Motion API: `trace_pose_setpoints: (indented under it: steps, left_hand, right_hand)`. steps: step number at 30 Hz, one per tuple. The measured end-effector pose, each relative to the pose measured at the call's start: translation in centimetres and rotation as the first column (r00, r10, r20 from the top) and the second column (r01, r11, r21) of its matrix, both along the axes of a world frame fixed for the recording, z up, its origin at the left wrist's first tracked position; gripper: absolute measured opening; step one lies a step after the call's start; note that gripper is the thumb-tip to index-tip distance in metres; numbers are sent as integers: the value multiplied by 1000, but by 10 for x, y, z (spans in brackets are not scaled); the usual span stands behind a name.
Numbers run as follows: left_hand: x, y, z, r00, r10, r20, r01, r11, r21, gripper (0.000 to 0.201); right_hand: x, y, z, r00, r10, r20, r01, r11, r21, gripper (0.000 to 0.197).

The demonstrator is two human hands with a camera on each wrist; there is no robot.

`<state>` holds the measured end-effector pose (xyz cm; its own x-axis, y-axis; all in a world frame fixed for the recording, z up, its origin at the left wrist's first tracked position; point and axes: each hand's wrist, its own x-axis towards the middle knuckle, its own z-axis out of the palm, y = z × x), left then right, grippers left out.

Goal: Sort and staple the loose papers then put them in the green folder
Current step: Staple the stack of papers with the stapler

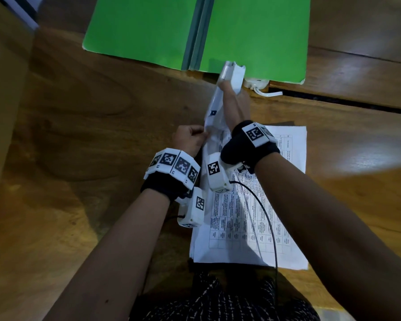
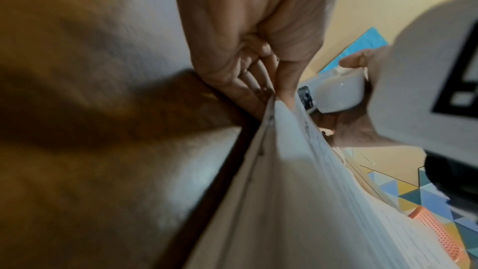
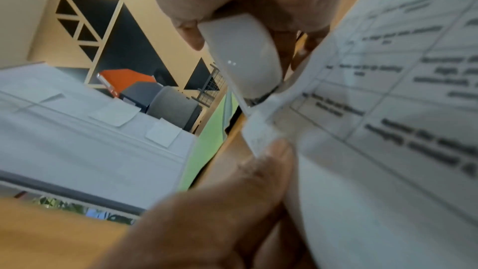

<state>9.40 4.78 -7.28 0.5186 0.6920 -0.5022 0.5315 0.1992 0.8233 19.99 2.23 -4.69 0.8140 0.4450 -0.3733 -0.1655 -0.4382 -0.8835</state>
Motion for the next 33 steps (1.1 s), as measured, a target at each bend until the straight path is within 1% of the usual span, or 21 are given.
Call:
trace_pose_setpoints:
  steps: [3, 4, 6, 7, 9, 10, 11, 12, 13, 15, 18, 20, 22, 23, 24, 25, 28, 30, 33]
  left_hand:
    - [1, 1, 3, 1000, 15, 0, -15, 996, -85, 23]
    - [1, 2, 5, 1000, 21, -1, -21, 993, -115, 25]
    - [5, 3, 9, 1000, 10, -1, -10, 990, -144, 31]
    - [7, 4, 11, 1000, 9, 1, -9, 989, -145, 33]
    - [13, 4, 13, 1000, 16, 0, -16, 990, -143, 29]
    - [16, 4, 15, 1000, 23, -10, -24, 991, -133, 22]
    - [20, 3, 17, 999, 18, -31, -21, 993, -115, 11]
    - [23, 1, 19, 998, 8, -58, -13, 996, -83, 7]
    - [26, -1, 19, 997, 3, -82, -7, 999, -50, 17]
    - [32, -6, 20, 992, -2, -127, 1, 1000, -9, 25]
    - [42, -19, 21, 986, 0, -169, 4, 1000, 26, 40]
    - [51, -28, 20, 983, 9, -182, -1, 999, 45, 39]
    - [60, -35, 21, 983, 17, -183, -6, 998, 60, 36]
    - [65, -39, 21, 982, 20, -189, -8, 998, 66, 30]
    - [68, -42, 21, 981, 26, -195, -12, 998, 69, 22]
    - [71, -45, 20, 979, 35, -202, -19, 997, 81, 17]
    - [79, -52, 17, 976, 76, -202, -54, 992, 113, 19]
    - [83, -56, 16, 974, 91, -208, -69, 991, 110, 20]
    - [86, -59, 18, 969, 103, -225, -81, 991, 104, 17]
  right_hand:
    - [7, -6, 8, 991, -116, -61, 119, 991, 62, 16]
    - [9, -8, 9, 986, -149, -80, 155, 985, 75, 15]
    - [14, -15, 11, 978, -194, -81, 201, 975, 98, 22]
    - [15, -19, 13, 976, -205, -71, 212, 971, 110, 27]
    - [20, -28, 18, 977, -209, -50, 213, 970, 115, 38]
    - [24, -32, 20, 977, -208, -46, 212, 972, 105, 38]
    - [29, -38, 24, 975, -216, -51, 220, 971, 95, 33]
    - [34, -45, 28, 973, -224, -62, 228, 970, 84, 27]
    - [41, -52, 31, 971, -232, -61, 236, 969, 73, 23]
    - [55, -70, 40, 970, -238, -50, 241, 970, 45, 29]
    - [82, -98, 54, 954, -282, -98, 285, 958, 18, 38]
    - [102, -115, 63, 943, -320, -87, 319, 947, -22, 49]
    - [121, -129, 67, 939, -342, -25, 337, 934, -120, 65]
    - [132, -136, 66, 942, -336, 5, 333, 928, -167, 68]
    - [140, -141, 64, 947, -319, 38, 319, 921, -222, 65]
    - [148, -145, 60, 953, -293, 81, 304, 907, -291, 58]
    - [164, -149, 47, 969, -179, 172, 240, 852, -465, 45]
    - [168, -147, 42, 975, -99, 199, 192, 827, -528, 42]
    - [175, -142, 36, 981, 2, 195, 115, 802, -586, 40]
